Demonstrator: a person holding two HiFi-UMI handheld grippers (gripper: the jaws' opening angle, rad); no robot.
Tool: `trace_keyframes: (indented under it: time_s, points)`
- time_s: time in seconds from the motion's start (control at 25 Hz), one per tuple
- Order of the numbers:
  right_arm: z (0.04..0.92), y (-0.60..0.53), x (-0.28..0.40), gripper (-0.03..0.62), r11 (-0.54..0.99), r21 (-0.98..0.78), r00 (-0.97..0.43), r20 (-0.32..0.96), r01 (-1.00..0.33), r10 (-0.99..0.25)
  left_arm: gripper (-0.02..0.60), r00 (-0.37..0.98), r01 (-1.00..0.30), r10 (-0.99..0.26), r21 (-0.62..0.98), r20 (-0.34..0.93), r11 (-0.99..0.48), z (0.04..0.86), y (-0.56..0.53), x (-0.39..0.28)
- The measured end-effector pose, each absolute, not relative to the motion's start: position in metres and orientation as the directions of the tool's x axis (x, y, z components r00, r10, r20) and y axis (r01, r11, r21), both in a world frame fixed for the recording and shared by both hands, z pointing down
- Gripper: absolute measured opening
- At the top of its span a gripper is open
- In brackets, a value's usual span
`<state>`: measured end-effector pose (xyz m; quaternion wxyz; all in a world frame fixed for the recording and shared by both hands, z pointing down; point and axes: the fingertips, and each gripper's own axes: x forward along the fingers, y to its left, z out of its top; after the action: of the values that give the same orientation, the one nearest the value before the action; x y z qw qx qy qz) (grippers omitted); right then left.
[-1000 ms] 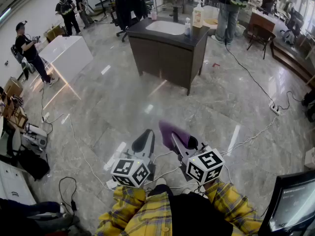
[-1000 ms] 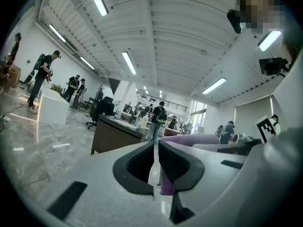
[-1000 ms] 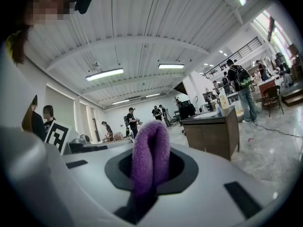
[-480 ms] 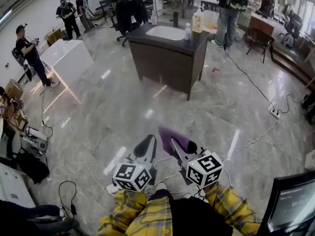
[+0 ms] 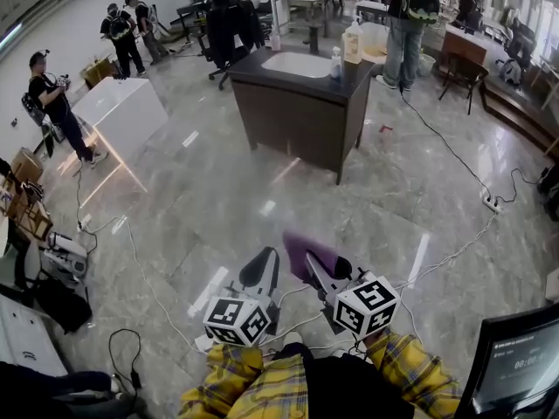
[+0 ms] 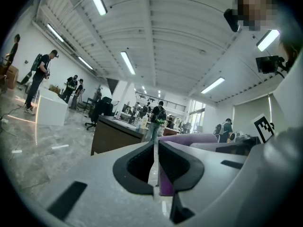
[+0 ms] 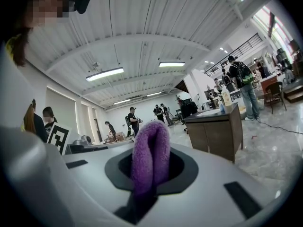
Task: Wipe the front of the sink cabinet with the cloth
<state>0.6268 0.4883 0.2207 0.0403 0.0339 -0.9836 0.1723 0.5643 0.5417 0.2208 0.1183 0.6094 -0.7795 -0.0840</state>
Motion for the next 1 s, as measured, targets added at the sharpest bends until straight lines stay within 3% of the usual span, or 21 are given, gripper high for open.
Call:
trace_keyframes:
  time_s: [1.0]
  points:
    - [0.237,0.513,0.51,0.044,0.919,-0.38,-0.991,0.121,-0.105,-0.063,0.031,-0.232,-0.926,-0.968,0.283,0.098,0.25,0.229,0.585,0.433]
